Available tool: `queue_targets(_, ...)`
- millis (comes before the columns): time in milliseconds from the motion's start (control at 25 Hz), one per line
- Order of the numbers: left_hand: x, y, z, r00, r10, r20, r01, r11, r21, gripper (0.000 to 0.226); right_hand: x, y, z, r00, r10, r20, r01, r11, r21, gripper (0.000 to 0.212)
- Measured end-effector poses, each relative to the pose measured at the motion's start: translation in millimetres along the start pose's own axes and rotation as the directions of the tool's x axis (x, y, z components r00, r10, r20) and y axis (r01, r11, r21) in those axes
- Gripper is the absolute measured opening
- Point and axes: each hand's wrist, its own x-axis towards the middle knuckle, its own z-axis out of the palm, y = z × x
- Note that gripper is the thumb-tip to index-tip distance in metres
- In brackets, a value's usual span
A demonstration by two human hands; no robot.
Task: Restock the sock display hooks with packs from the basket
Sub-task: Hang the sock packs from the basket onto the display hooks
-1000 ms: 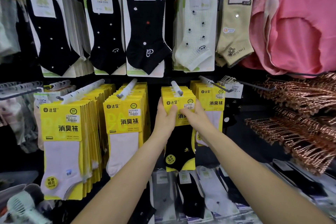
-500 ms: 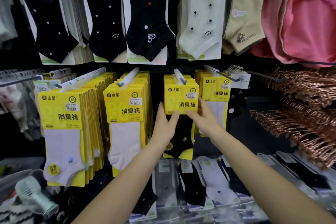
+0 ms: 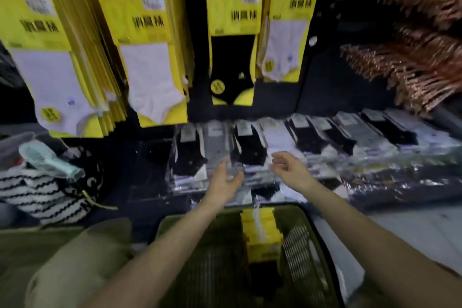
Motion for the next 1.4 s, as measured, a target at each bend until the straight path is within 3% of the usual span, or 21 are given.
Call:
queue_targets(120, -7.3, -42.3, 30.2, 0.994, -0.083, 0.072, 0.074, 0.991, 0.112, 0.046, -13.0, 54.6, 9.2, 0.991, 0.118, 0.06, -0.114, 0.992, -0.061, 0.037)
queue_targets(200, -13.1, -67.7, 49.9, 0.982, -0.135, 0.132, 0.106, 0.973, 0.203, 0.04, -20.2, 86.0, 17.3, 0.972, 0.173, 0.159, -0.116, 0.942, -0.315, 0.038)
queue_targets(280, -20.2, -89.4, 65.2, 0.969, -0.174, 0.174, 0.119, 0.95, 0.289, 0.037, -26.2, 107.8, 28.4, 0.95, 0.207, 0.234, -0.081, 0.887, -0.455, 0.04)
queue_targets(440, -28.6, -108.7, 79.6, 0.952, -0.227, 0.206, 0.126, 0.903, 0.411, 0.042, -36.4, 132.8, 48.6, 0.927, 0.235, 0.293, -0.059, 0.862, -0.503, 0.049)
queue_targets(760, -26.2, -113.0, 85.3, 0.951, -0.219, 0.22, 0.112, 0.904, 0.413, 0.039, -45.2, 141.1, 67.9, 0.961, 0.188, 0.205, -0.027, 0.798, -0.602, 0.064)
queue_targets(1000, -34.0, -118.0, 89.4, 0.943, -0.176, 0.282, 0.05, 0.914, 0.402, 0.039, -52.8, 138.8, 69.2, 0.961, 0.17, 0.219, 0.085, 0.571, -0.816, 0.065)
queue_targets(1200, -44.0, -116.0, 82.6, 0.969, -0.11, 0.223, 0.029, 0.941, 0.338, 0.071, -51.5, 131.9, 59.8, 0.964, 0.153, 0.219, 0.057, 0.684, -0.727, 0.05)
queue_targets(1320, -43.0, -113.4, 66.1, 0.96, -0.14, 0.244, 0.046, 0.934, 0.354, 0.084, -45.6, 115.0, 49.1, 0.956, 0.141, 0.256, 0.066, 0.748, -0.661, 0.061)
queue_targets(1400, -41.5, -108.3, 54.2, 0.96, -0.145, 0.238, 0.067, 0.949, 0.308, 0.078, -42.1, 97.9, 40.1, 0.951, 0.123, 0.283, 0.063, 0.819, -0.57, 0.069)
